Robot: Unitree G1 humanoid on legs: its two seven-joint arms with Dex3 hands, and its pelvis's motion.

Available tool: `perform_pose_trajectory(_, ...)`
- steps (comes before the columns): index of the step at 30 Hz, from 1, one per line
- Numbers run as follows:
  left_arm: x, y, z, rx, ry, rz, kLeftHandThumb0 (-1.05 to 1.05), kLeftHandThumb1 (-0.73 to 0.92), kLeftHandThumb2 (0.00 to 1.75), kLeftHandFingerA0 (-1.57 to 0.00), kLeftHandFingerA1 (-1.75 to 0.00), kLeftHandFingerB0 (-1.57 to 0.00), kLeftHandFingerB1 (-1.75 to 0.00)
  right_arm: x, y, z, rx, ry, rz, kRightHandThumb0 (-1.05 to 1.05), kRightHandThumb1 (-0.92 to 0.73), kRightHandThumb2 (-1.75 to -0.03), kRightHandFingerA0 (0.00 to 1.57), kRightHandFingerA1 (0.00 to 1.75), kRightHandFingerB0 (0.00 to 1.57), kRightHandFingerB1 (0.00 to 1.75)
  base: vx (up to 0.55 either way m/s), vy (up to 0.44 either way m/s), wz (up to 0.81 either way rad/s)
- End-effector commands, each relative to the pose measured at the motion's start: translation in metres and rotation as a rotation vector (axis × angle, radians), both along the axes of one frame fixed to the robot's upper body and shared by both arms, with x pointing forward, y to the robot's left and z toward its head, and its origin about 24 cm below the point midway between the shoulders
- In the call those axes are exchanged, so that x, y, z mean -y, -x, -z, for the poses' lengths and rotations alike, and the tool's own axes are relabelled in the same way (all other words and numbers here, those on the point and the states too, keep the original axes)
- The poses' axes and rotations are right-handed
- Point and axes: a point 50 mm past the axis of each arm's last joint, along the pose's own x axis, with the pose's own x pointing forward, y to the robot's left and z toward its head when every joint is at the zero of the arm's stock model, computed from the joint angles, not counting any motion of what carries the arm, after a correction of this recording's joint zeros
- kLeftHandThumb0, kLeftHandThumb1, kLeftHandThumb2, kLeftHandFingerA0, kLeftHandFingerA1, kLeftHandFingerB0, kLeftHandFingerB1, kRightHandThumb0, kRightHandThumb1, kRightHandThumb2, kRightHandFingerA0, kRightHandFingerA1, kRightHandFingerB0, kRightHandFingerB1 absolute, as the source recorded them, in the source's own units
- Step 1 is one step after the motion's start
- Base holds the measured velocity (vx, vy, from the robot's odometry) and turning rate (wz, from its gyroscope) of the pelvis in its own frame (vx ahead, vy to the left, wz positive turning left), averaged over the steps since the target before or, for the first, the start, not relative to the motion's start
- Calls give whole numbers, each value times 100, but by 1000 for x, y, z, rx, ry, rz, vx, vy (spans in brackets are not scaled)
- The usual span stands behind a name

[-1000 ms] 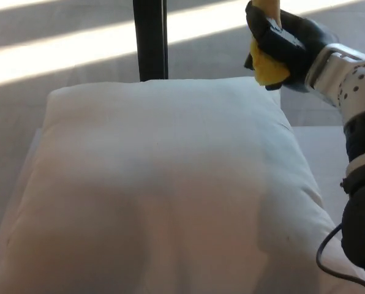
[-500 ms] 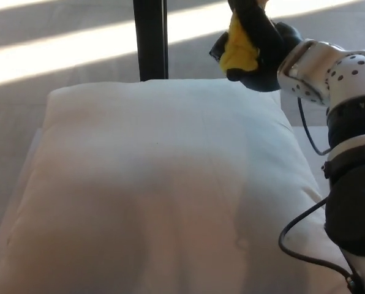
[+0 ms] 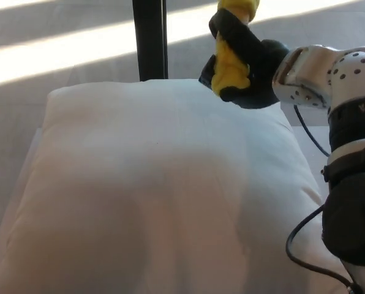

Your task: A hammer is kept on the right hand side and a pillow is kept on the left hand side on the desk infront of the robot and the robot uses its right hand to pick up the hammer and makes a downward swinging motion to hit the pillow

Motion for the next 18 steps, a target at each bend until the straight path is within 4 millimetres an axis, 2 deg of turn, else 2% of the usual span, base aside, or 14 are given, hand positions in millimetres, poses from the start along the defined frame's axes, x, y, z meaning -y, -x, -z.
perform_pose_trajectory(1,-13,2,-13,-16,-47,38,-64,82,64,-52,-60,-55,-48,17,16,30,-121,157,-59,-42,-92,-72,103,175,70,157,0,0,0)
perform_pose_trajectory(3,-13,2,-12,-23,-49,35,-64,82,64,-52,-60,-55,-48,14,20,37,-112,163,-74,-42,-92,-72,103,175,70,157,0,0,0)
perform_pose_trajectory(6,-15,-2,-14,0,-43,3,-63,80,64,-54,-59,-55,-48,5,27,57,-157,181,-113,-45,-92,-80,107,175,81,162,0,0,0)
perform_pose_trajectory(7,-16,-2,-14,22,-37,-27,-60,78,63,-56,-61,-55,-50,2,33,74,-188,247,-132,-44,-92,-72,106,175,69,163,0,0,0)
perform_pose_trajectory(9,-17,-3,-15,32,-37,-39,-60,78,63,-56,-61,-55,-50,0,37,81,-194,275,-142,-44,-92,-72,106,175,69,163,0,0,0)
perform_pose_trajectory(10,-18,-4,-16,30,-39,-27,-61,79,63,-57,-61,-55,-50,1,42,93,-225,261,-161,-44,-92,-75,105,175,69,155,0,0,0)
perform_pose_trajectory(12,-18,-5,-17,31,-37,-16,-62,79,63,-56,-62,-55,-50,4,48,105,-251,261,-179,-41,-90,-79,107,175,70,147,0,0,0)
perform_pose_trajectory(13,-18,-4,-17,29,-40,-14,-62,79,63,-56,-62,-55,-50,5,50,109,-264,261,-185,-41,-90,-79,107,175,70,147,0,0,0)
perform_pose_trajectory(14,-19,-6,-17,26,-46,-17,-61,79,63,-57,-61,-55,-50,8,54,120,-287,289,-178,-37,-86,-84,109,175,69,156,0,0,0)
perform_pose_trajectory(15,-18,-7,-17,31,-43,-22,-61,79,63,-57,-61,-55,-50,10,57,126,-296,299,-175,-42,-92,-80,109,175,70,157,0,0,0)
perform_pose_trajectory(16,-17,-8,-16,41,-44,-32,-61,78,63,-58,-63,-57,-51,16,63,140,-346,313,-183,-44,-91,-79,110,175,73,149,0,0,0)
perform_pose_trajectory(18,-18,-8,-17,40,-45,-30,-62,78,63,-55,-62,-57,-50,19,66,146,-377,318,-183,-44,-89,-78,108,175,74,145,0,0,0)
